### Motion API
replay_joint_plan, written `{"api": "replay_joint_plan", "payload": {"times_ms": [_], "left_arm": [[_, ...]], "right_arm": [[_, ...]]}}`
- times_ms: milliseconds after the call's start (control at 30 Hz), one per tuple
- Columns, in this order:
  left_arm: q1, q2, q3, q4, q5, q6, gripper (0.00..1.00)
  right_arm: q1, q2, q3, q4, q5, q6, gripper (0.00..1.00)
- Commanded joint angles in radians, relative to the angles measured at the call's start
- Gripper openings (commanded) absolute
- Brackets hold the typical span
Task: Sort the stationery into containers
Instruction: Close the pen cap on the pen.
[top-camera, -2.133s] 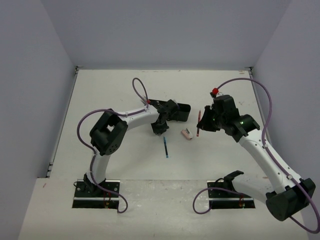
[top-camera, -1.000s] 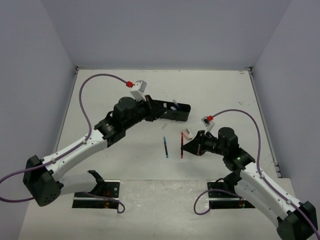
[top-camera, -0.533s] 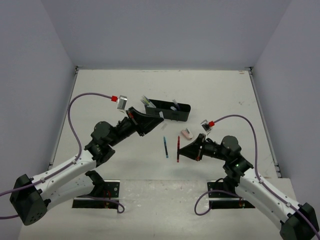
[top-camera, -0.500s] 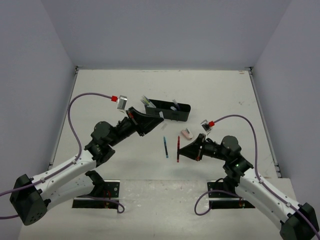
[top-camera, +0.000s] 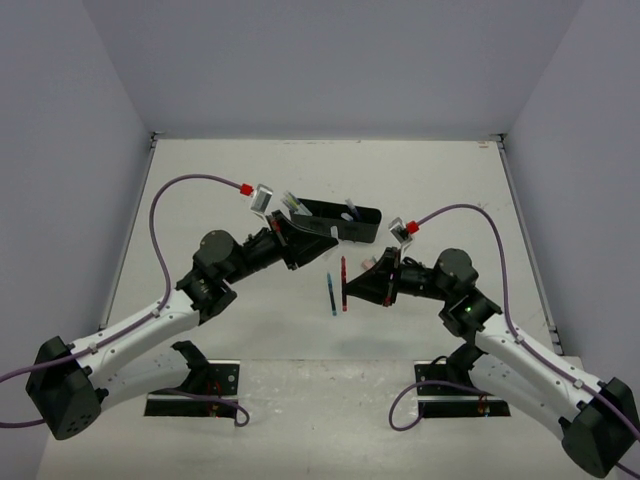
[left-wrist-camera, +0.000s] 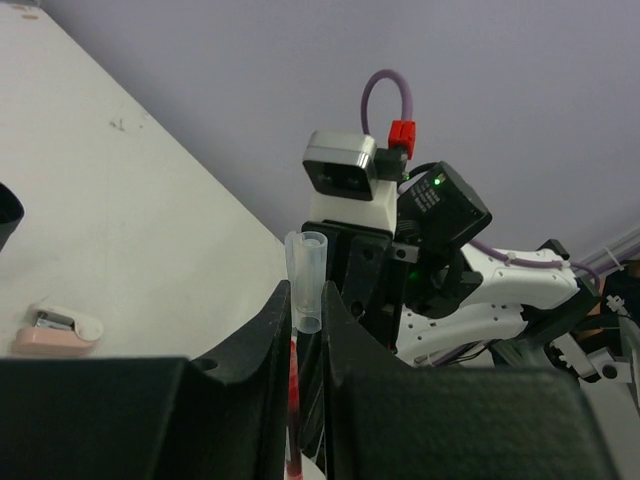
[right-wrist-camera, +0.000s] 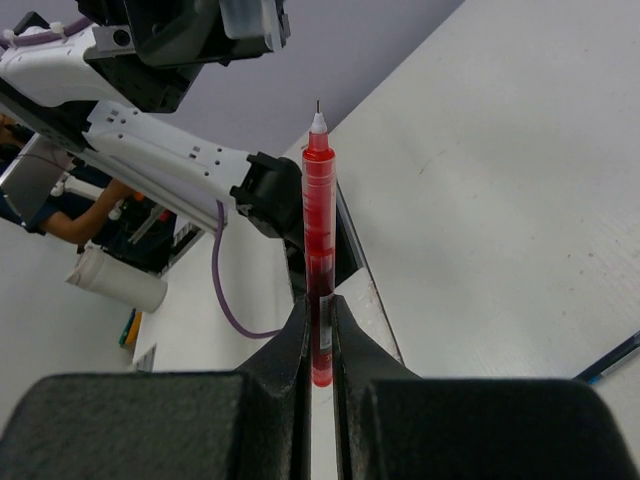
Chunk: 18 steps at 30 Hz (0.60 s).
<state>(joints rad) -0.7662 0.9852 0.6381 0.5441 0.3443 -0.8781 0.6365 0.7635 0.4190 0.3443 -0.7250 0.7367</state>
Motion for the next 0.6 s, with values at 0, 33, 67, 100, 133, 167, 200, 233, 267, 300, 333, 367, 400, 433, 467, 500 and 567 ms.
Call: {"api": "replay_joint_plan", "payload": {"times_ms": [0, 33, 67, 100, 133, 167, 200, 233, 267, 300, 333, 367, 400, 433, 467, 500, 567], "left_arm": [[-0.002, -0.004, 0.042, -0.068, 0.004, 0.022, 0.0], [-0.002, -0.001, 0.04, -0.059, 0.013, 0.022, 0.0], [-0.002, 0.003, 0.037, -0.05, 0.022, 0.022, 0.0], [-0.002, 0.004, 0.034, -0.047, 0.022, 0.022, 0.0], [-0.002, 0.005, 0.032, -0.046, 0.022, 0.023, 0.0], [-0.002, 0.006, 0.031, -0.049, 0.019, 0.027, 0.0], [-0.002, 0.007, 0.031, -0.05, 0.018, 0.027, 0.0], [-0.002, 0.008, 0.031, -0.048, 0.018, 0.028, 0.0], [-0.002, 0.009, 0.031, -0.045, 0.017, 0.028, 0.0], [-0.002, 0.01, 0.033, -0.044, 0.015, 0.029, 0.0], [-0.002, 0.012, 0.035, -0.045, 0.014, 0.033, 0.0], [-0.002, 0.014, 0.036, -0.048, 0.009, 0.034, 0.0], [-0.002, 0.017, 0.038, -0.05, 0.006, 0.037, 0.0], [-0.002, 0.022, 0.04, -0.048, 0.004, 0.04, 0.0], [-0.002, 0.026, 0.038, -0.04, 0.009, 0.041, 0.0], [-0.002, 0.027, 0.037, -0.032, 0.01, 0.041, 0.0], [-0.002, 0.032, 0.033, -0.015, 0.012, 0.033, 0.0]], "right_arm": [[0.006, 0.035, 0.07, -0.043, -0.011, -0.057, 0.0], [0.006, 0.04, 0.078, -0.048, -0.013, -0.06, 0.0], [0.006, 0.045, 0.084, -0.053, -0.016, -0.062, 0.0], [0.006, 0.05, 0.09, -0.054, -0.025, -0.064, 0.0], [0.007, 0.055, 0.096, -0.059, -0.031, -0.066, 0.0], [0.009, 0.057, 0.105, -0.071, -0.031, -0.071, 0.0], [0.011, 0.057, 0.11, -0.082, -0.031, -0.077, 0.0], [0.012, 0.057, 0.113, -0.09, -0.03, -0.08, 0.0], [0.014, 0.057, 0.116, -0.098, -0.03, -0.083, 0.0], [0.014, 0.054, 0.118, -0.107, -0.03, -0.085, 0.0], [0.014, 0.051, 0.119, -0.11, -0.03, -0.089, 0.0], [0.015, 0.048, 0.119, -0.111, -0.033, -0.092, 0.0], [0.016, 0.045, 0.121, -0.112, -0.036, -0.093, 0.0], [0.017, 0.042, 0.123, -0.114, -0.037, -0.094, 0.0], [0.017, 0.042, 0.124, -0.115, -0.037, -0.093, 0.0], [0.017, 0.041, 0.124, -0.116, -0.04, -0.092, 0.0], [0.019, 0.039, 0.129, -0.124, -0.042, -0.094, 0.0]]}}
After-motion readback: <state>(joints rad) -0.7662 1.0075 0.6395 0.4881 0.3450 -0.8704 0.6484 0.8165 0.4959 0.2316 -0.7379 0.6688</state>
